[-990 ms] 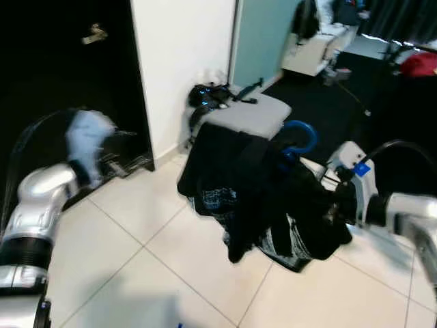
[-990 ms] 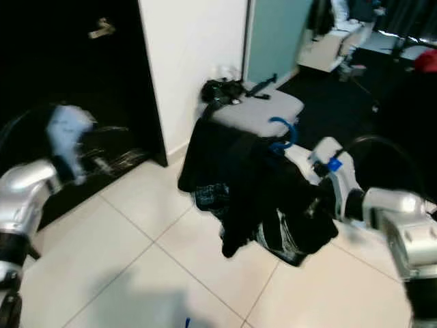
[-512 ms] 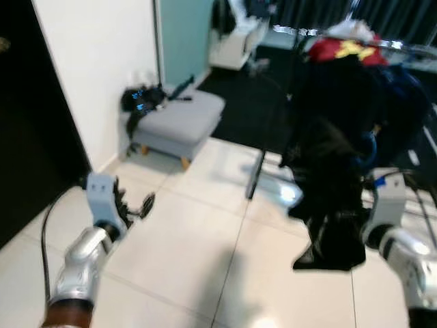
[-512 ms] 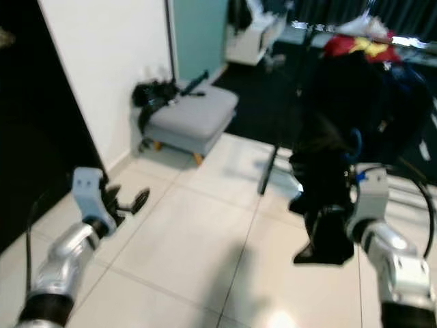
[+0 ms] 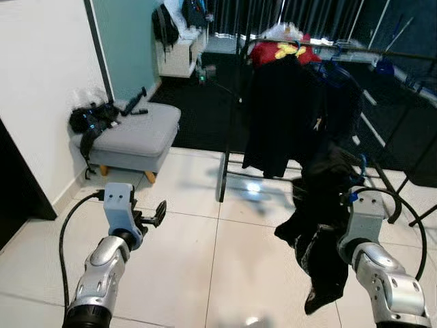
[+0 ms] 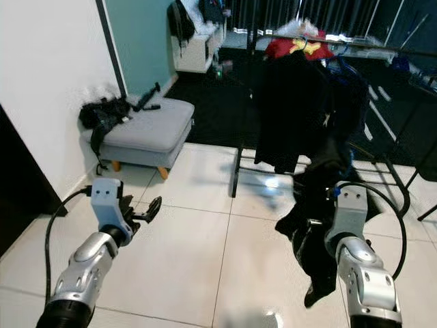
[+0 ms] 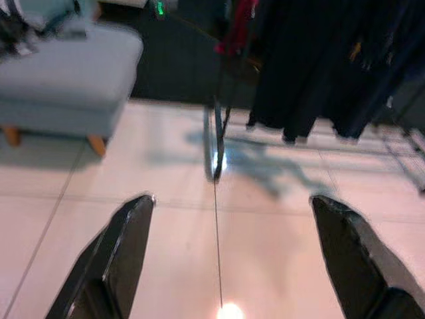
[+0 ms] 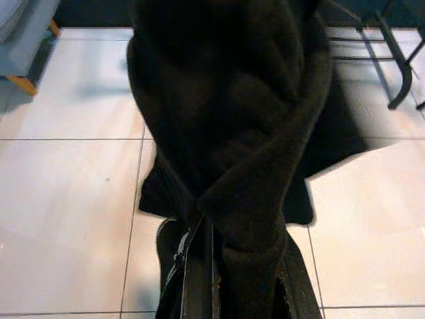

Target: Hang hanger

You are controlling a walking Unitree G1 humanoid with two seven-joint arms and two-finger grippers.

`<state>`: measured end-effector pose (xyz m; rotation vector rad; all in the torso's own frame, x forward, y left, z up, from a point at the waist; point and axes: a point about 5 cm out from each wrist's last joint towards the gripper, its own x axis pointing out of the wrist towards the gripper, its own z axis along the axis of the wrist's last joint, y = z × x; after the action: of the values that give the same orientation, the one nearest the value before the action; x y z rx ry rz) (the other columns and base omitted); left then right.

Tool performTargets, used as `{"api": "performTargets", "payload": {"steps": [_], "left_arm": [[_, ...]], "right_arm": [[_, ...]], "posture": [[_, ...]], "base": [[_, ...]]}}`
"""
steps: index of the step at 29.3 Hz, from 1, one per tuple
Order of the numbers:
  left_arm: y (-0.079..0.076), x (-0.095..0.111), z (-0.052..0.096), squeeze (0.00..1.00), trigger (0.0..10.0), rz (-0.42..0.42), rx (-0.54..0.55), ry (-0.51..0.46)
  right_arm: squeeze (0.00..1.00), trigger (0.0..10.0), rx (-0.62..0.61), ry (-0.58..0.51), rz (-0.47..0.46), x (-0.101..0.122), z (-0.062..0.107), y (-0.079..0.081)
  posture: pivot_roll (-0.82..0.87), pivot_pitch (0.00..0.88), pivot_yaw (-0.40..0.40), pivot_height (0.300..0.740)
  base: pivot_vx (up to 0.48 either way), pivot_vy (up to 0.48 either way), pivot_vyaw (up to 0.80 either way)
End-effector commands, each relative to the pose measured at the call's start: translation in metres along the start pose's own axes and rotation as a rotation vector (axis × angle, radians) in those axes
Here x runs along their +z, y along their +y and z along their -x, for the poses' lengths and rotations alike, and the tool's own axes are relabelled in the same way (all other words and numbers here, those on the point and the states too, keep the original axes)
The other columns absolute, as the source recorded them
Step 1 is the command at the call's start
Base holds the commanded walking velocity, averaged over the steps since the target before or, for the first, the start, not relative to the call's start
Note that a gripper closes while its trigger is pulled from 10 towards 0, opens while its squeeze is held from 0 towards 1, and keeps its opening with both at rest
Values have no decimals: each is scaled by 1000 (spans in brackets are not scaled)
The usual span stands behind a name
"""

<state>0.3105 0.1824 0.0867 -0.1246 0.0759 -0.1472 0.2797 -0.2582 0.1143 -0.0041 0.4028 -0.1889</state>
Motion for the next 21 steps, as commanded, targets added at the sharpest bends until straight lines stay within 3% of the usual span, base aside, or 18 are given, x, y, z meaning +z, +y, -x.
{"api": "performTargets", "payload": {"steps": [1,10,21], "left_arm": [[-4,0,-1,0,10000,-15,-10,10],[-5,2,-1,0,10000,-43,-7,7],[-9,4,-3,0,10000,-51,-20,9]], "right_arm": [[0,10000,6,-62,-7,14,1,0],[0,10000,14,-109,-30,28,-1,3],[0,10000,-44,-155,-99,38,1,-8]], "posture": [[-38,34,-29,740],[-35,30,-28,740],[-37,34,-22,740]], "base": [[480,0,0],[480,0,0],[480,0,-740]]}}
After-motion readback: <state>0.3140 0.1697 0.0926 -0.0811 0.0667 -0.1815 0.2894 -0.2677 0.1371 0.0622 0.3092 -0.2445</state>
